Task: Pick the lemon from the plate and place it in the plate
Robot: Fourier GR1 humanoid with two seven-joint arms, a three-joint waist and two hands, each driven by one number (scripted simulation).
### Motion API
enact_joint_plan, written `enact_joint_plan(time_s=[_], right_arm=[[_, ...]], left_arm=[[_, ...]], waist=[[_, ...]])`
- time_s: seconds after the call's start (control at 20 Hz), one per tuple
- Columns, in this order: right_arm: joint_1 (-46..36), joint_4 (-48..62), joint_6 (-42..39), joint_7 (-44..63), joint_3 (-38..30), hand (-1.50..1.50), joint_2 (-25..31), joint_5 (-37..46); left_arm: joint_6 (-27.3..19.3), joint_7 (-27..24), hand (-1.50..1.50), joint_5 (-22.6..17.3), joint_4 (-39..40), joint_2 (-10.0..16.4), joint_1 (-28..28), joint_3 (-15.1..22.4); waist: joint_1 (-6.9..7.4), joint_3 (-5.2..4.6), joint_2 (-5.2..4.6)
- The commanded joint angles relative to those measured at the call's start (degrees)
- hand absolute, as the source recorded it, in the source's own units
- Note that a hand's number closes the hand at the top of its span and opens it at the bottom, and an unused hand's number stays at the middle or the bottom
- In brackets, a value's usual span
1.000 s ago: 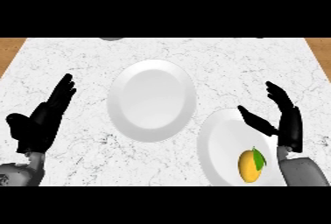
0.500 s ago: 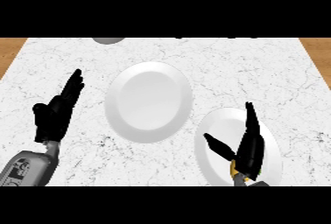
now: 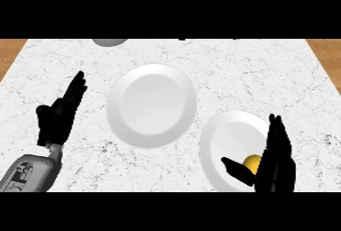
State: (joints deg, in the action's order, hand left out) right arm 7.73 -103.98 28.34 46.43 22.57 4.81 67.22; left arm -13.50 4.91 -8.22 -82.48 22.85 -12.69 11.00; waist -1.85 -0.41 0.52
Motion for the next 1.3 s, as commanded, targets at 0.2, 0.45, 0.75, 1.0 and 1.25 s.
enact_joint_plan(time_s=[0.2,0.45,0.75,1.0,1.25], right_arm=[[0.08,-16.91,-32.63,21.38,2.74,-1.50,-2.68,2.89],[-1.47,-20.39,-43.93,26.02,-0.43,-1.50,-4.68,-0.96],[-4.70,-21.55,-48.88,27.18,-5.09,-1.50,-4.77,-5.37],[-5.86,-15.87,-48.15,28.27,-5.96,-1.50,-4.79,-7.70],[-0.78,-7.18,-43.26,19.53,-10.30,-1.50,-4.79,-8.26]], left_arm=[[2.48,0.61,0.00,-1.11,-1.01,0.89,-1.19,-1.05],[1.46,-1.26,0.00,1.31,0.95,-1.20,-1.10,-0.04],[0.41,-0.19,0.00,2.83,1.46,-2.94,-2.36,-0.41],[2.33,-2.60,0.00,2.11,4.36,-3.39,-2.70,-1.70],[1.96,0.97,0.00,3.18,0.08,-3.02,-2.21,-1.34]], waist=[[1.38,0.17,-0.25],[1.86,0.32,-0.51],[1.93,0.37,-0.54],[2.07,0.35,-0.72],[2.18,0.44,-0.54]])
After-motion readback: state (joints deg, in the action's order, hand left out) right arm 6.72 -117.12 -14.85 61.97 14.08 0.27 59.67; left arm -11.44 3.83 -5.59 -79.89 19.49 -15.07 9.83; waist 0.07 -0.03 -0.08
